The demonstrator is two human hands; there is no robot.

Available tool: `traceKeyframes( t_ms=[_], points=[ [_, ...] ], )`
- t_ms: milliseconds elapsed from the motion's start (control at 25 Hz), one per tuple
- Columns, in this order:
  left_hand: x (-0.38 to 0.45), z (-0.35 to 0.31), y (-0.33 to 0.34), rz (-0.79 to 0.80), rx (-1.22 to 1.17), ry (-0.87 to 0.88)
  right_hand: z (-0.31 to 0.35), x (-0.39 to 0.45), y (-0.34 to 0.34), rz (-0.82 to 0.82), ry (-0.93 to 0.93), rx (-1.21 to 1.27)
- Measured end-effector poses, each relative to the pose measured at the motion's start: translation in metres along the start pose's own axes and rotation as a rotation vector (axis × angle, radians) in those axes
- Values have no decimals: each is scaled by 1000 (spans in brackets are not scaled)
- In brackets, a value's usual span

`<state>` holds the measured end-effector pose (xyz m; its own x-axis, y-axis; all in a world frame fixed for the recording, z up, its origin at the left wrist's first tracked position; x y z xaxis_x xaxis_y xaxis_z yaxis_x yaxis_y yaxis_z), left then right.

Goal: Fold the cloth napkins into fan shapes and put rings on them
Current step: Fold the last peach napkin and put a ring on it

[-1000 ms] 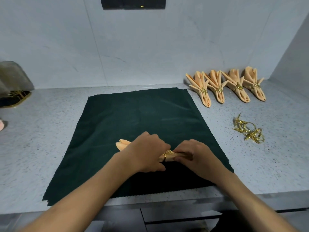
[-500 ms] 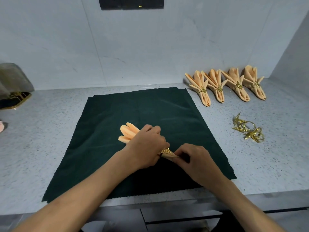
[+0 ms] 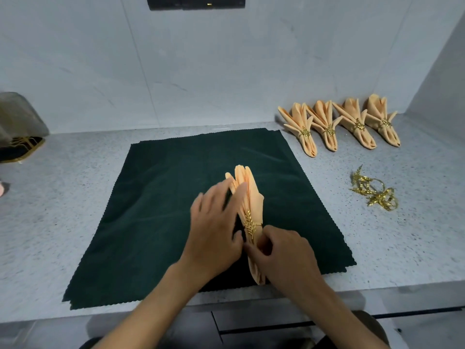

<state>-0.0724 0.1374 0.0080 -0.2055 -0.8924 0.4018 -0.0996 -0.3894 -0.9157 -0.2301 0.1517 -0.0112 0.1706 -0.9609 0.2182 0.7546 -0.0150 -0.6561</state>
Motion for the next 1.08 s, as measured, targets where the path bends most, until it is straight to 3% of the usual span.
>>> traceKeyframes(
  t_ms=[80, 160, 360, 520, 640, 760, 1080],
  points=[
    [-14, 12, 3, 35, -281, -311, -7, 16, -10, -38, 13, 72],
    [-11, 20, 10, 119, -485, -445, -15, 35, -18, -44, 33, 209],
    [18, 8, 17, 197, -814, -174, -22, 75, -19, 202, -30, 393],
    [31, 15, 33, 238, -894, -183, -32, 85, -21, 199, -34, 542],
    [32, 25, 35, 133, -823, -217, -38, 79, -22, 71, -105, 418],
    [20, 40, 35, 41, -532, -169, -54, 65, -25, -17, -229, 160],
    [-2, 37, 34, -11, -231, 93, -58, 39, -32, 157, -397, -181]
  ],
)
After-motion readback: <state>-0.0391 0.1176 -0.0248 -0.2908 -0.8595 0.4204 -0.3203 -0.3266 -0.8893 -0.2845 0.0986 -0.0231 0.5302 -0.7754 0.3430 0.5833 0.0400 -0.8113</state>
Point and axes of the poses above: each hand's wrist, its own x-axis towards the middle knuckle, its own y-axis out of the palm, z = x × y, the point moved 2 cm from there along x, towards the middle knuckle, and after that the axes turned 13 degrees about x, right-handed, at the moved point
